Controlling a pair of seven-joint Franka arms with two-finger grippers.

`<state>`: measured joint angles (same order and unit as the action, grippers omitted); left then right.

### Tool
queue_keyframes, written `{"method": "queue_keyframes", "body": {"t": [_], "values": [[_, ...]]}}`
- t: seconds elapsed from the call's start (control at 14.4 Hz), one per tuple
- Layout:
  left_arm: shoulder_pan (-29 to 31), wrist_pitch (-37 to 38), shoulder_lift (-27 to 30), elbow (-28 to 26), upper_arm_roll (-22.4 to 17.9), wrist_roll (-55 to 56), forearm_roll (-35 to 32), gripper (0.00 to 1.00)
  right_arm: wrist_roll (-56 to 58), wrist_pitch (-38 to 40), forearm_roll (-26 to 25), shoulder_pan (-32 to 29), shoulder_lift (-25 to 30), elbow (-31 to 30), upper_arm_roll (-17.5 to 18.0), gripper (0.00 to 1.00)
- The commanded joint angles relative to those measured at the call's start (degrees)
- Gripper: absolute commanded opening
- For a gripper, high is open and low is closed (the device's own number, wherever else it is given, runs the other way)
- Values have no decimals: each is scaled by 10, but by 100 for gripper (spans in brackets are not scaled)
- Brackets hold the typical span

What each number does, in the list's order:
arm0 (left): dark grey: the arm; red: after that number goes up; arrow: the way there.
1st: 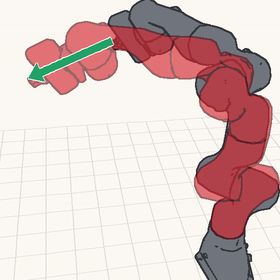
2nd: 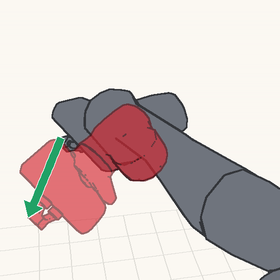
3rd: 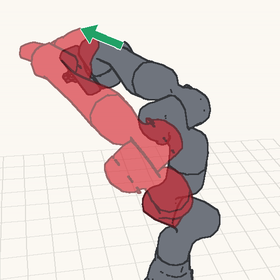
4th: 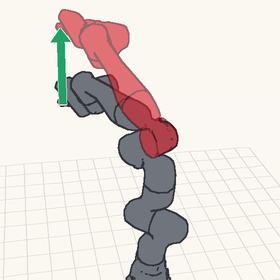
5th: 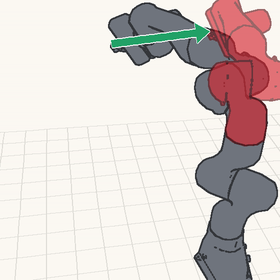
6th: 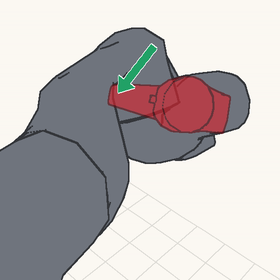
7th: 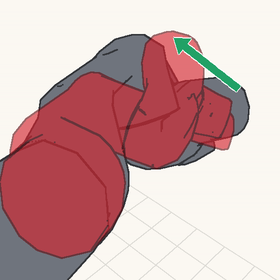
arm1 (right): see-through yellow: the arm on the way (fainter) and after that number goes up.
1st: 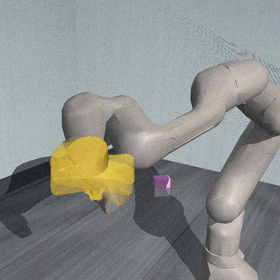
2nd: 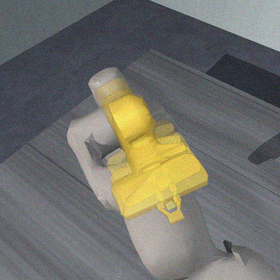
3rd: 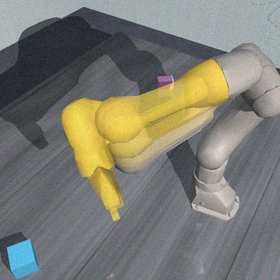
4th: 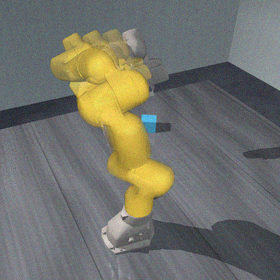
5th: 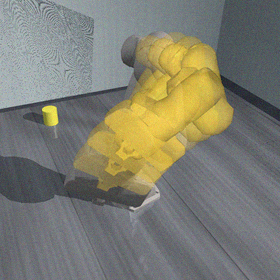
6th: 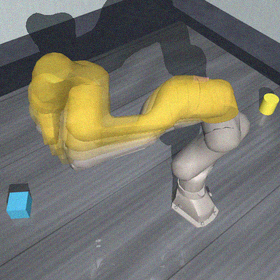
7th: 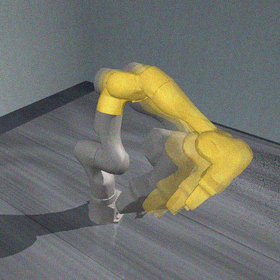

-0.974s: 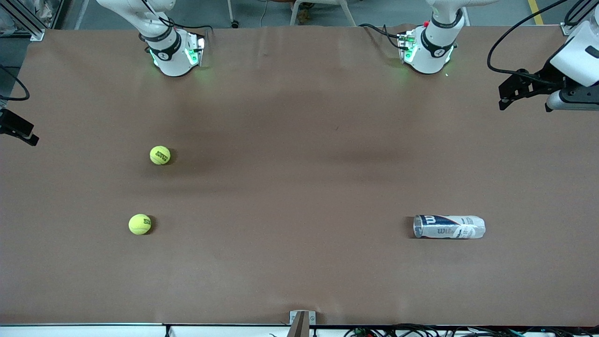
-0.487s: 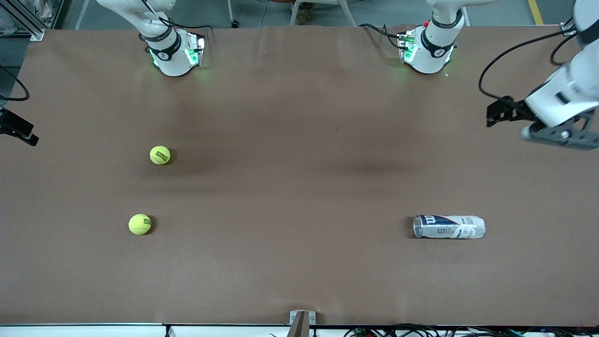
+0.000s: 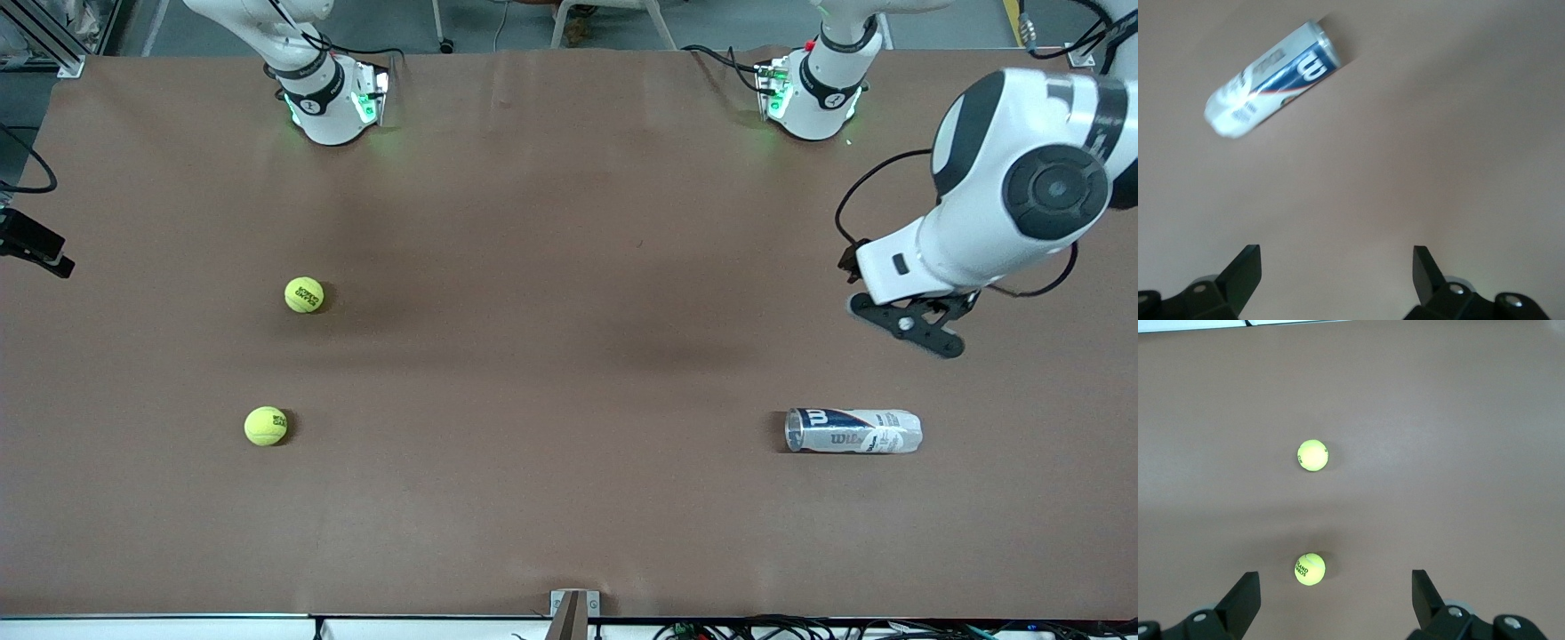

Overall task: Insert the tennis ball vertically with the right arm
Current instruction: 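Reach the left gripper down to the lying Wilson can, then grasp the can with the left gripper while the right gripper reaches a ball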

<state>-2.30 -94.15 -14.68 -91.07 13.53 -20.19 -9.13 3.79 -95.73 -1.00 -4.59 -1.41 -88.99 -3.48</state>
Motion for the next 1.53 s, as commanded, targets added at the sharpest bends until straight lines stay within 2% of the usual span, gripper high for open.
{"method": "queue_keyframes", "body": {"t": [0.0,0.14,0.49,0.63,0.84,0.9,1.11,1.25,1.46], "values": [[1,-18,-51,22,0,-77,-32,100,3,-9,0,-3,4,-7,0,100],[-18,-18,-85,33,1,-101,-76,100,2,-12,0,-4,4,-7,-1,100],[-48,-41,-158,56,0,-225,-126,100,-2,-16,9,-6,-5,-5,-4,100],[-70,-42,-182,56,1,-247,-197,100,-1,-17,9,-5,-6,-2,-4,100],[-82,-69,-227,65,0,-306,-215,100,-2,-20,9,-3,-9,-1,-4,100],[-90,-75,-236,66,-1,-316,-220,100,-2,-20,9,-2,-12,0,-3,100],[-97,-81,-243,72,0,-333,-295,100,-1,-18,8,1,-18,2,-2,100],[-97,-82,-244,80,-2,-373,-309,100,-2,-19,11,-1,-38,3,-1,100],[-94,-101,-258,93,-4,-407,-334,100,1,-13,10,-1,-38,1,-1,100]]}}
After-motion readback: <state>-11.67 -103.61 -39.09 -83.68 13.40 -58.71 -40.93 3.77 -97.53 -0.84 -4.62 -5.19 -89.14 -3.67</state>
